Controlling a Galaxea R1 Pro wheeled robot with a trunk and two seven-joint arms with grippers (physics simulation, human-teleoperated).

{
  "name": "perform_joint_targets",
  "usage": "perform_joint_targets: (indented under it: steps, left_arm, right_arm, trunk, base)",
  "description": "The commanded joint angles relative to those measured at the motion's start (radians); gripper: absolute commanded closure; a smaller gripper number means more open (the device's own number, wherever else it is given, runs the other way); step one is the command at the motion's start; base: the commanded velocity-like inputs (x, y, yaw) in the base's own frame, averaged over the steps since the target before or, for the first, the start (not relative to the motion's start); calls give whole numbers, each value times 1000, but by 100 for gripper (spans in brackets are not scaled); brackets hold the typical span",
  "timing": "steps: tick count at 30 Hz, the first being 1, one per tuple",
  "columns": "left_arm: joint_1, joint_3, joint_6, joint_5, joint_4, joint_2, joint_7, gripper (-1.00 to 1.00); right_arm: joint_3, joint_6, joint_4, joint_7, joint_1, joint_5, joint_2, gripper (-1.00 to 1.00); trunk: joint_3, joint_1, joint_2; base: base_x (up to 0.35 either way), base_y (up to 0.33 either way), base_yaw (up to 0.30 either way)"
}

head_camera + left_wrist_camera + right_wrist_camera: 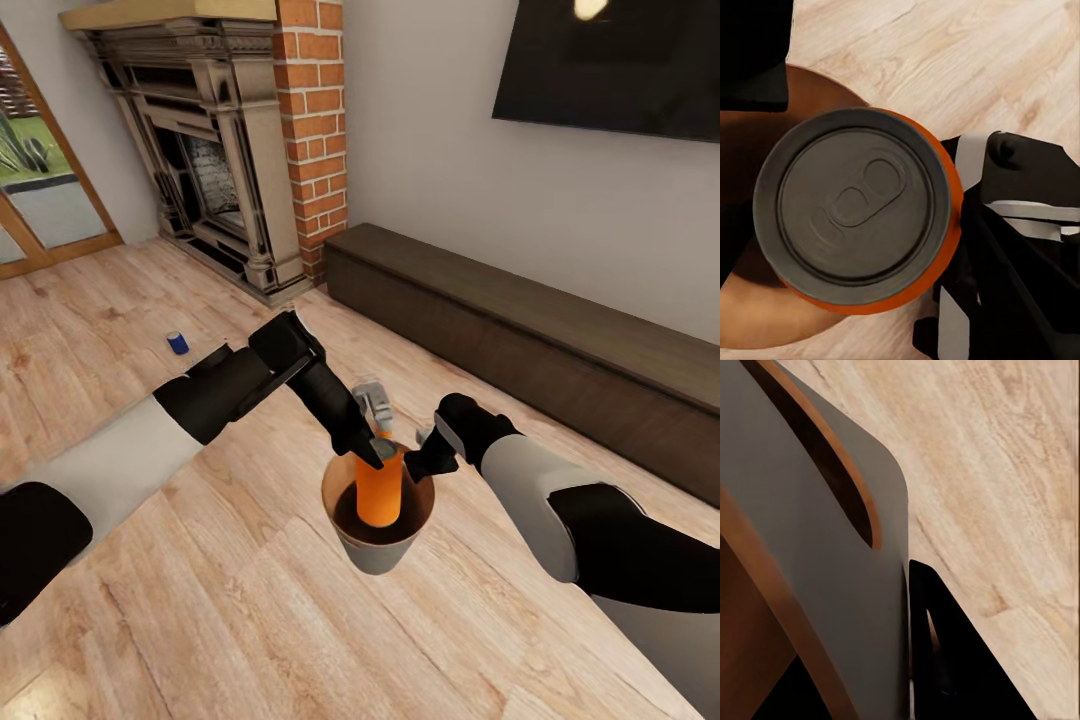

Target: Put the three can of soda from the living room inside the tash can in the kitchen.

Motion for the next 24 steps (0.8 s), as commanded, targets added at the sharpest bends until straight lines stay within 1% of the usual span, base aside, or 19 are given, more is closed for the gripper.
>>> perform_joint_targets:
  steps: [1, 2, 3, 5, 7, 8, 9, 10, 14, 18, 22, 24]
  left_arm:
    - [6, 0, 0, 0, 1, -1, 6, 100]
    - [12, 0, 0, -1, 2, -2, 14, 100]
    - [26, 0, -2, -2, 6, -8, 38, 100]
    - [51, -1, -24, -3, 23, -16, 81, 100]
    - [63, -10, -45, -3, 45, -19, 101, 100]
    - [66, -16, -51, -3, 49, -20, 104, 100]
    - [82, -30, -63, -4, 58, -21, 111, 100]
    - [93, -35, -71, -4, 61, -21, 115, 100]
    - [111, -43, -100, -5, 69, -22, 134, 100]
    - [130, -44, -108, -6, 71, -22, 145, 100]
    - [154, -45, -124, -26, 80, -23, 175, 100]
    - [171, -45, -137, -38, 121, -35, 188, 100]
  right_arm:
    - [-14, 4, 0, 5, 0, -33, 0, 100]
    - [-14, 4, 0, 5, 0, -33, 1, 100]
    - [-14, 4, 0, 5, 0, -33, 2, 100]
    - [-14, 4, 1, 5, 0, -33, 5, 100]
    - [-14, 4, 1, 5, 0, -32, 7, 100]
    - [-13, 4, 0, 5, 0, -32, 8, 100]
    - [-13, 4, 0, 5, 0, -33, 10, 100]
    - [-13, 4, 0, 5, 0, -33, 12, 100]
    - [-12, 4, -1, 5, 0, -33, 22, 100]
    - [-13, 4, -1, 5, 0, -33, 25, 100]
    - [-13, 4, 0, 5, 0, -33, 28, 100]
    - [-14, 4, 0, 5, 0, -33, 32, 100]
  trunk:
    - [0, 0, 0]
    - [0, 0, 0]
    - [0, 0, 0]
    - [0, 0, 0]
    - [0, 0, 0]
    - [0, 0, 0]
    - [0, 0, 0]
    - [0, 0, 0]
    - [0, 0, 0]
    - [0, 0, 0]
    - [0, 0, 0]
    - [0, 0, 0]
  base:
    - [0, 0, 0]
    - [0, 0, 0]
    - [0, 0, 0]
    - [0, 0, 0]
    - [0, 0, 0]
    - [0, 0, 0]
    - [0, 0, 0]
    - [0, 0, 0]
    - [0, 0, 0]
    - [0, 0, 0]
    - [0, 0, 0]
    - [0, 0, 0]
